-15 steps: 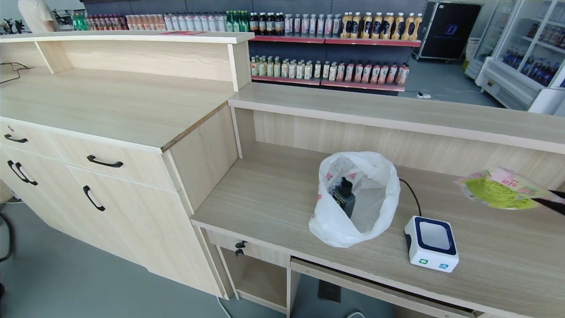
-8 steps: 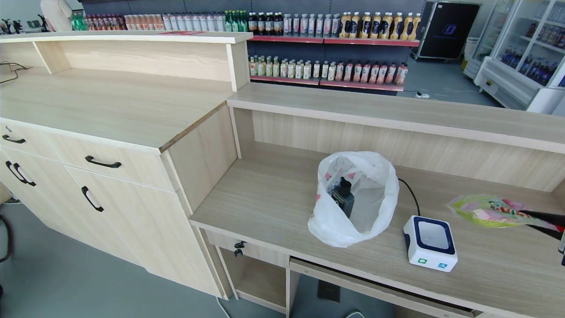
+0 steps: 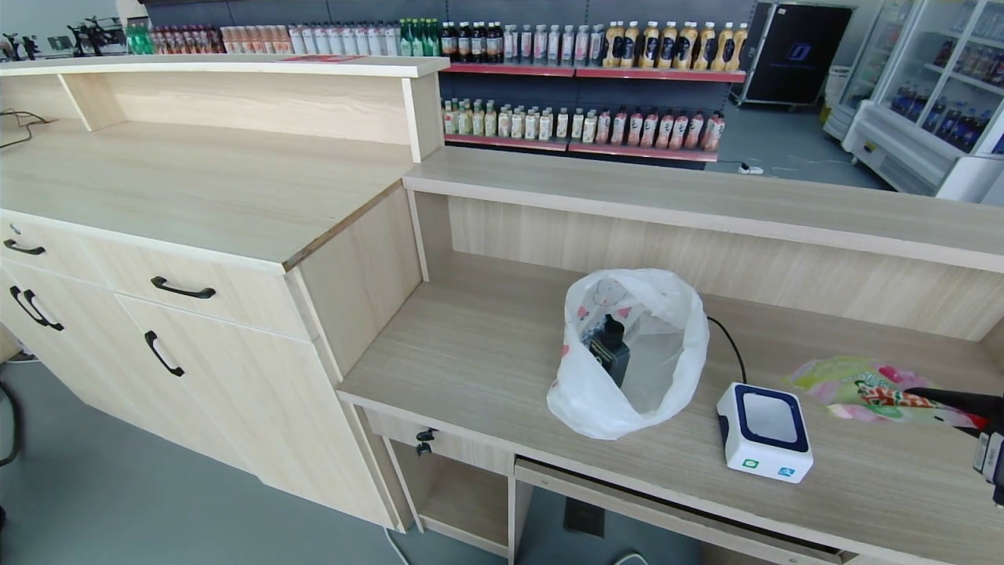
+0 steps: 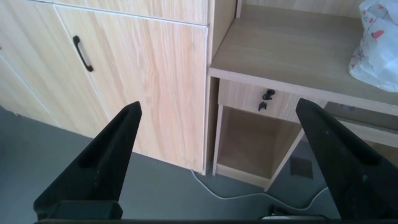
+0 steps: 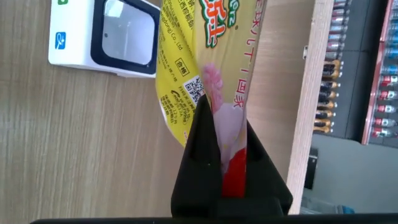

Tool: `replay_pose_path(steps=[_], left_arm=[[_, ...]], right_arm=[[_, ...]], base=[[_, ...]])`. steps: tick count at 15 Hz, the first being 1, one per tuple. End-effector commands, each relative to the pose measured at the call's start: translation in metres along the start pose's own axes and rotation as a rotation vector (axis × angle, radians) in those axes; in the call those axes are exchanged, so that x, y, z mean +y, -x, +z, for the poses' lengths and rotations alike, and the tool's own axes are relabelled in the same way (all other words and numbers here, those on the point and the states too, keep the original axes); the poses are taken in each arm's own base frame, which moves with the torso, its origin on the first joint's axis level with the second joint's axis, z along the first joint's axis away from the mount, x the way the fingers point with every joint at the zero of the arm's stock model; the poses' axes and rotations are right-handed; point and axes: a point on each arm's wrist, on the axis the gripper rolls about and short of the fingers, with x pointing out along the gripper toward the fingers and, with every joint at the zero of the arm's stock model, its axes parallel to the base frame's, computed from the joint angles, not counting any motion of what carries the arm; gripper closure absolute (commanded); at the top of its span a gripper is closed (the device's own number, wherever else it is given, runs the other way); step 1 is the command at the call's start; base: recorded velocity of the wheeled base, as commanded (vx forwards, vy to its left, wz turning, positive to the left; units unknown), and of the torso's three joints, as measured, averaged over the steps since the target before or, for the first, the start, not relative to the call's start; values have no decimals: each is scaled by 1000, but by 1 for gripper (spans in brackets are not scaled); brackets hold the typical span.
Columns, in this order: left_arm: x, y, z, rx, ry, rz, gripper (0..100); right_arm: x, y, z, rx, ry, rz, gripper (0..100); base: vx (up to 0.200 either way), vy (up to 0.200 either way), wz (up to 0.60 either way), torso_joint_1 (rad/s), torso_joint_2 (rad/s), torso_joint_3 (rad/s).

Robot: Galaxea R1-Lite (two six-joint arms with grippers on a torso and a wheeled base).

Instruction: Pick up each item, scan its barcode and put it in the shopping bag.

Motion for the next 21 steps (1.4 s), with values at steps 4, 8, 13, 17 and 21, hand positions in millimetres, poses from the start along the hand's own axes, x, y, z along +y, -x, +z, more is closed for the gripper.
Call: replay_pose_path(steps=[4, 8, 13, 17, 21], left_arm=[[0, 0, 0, 0, 0, 0, 0], [0, 0, 0, 0, 0, 0, 0], [0, 0, 0, 0, 0, 0, 0], [0, 0, 0, 0, 0, 0, 0], [0, 0, 0, 0, 0, 0, 0]], right_arm=[[7, -4, -5, 46, 20, 48, 100], [9, -8, -9, 50, -7, 60, 100], [9, -25, -10, -7, -44, 72, 100], [5, -41, -14, -46, -35, 76, 100], [3, -51, -20, -47, 4, 49, 100]], base=[[0, 0, 0, 0, 0, 0], [0, 0, 0, 0, 0, 0], [0, 0, 0, 0, 0, 0], [0, 0, 0, 0, 0, 0], [0, 0, 0, 0, 0, 0]])
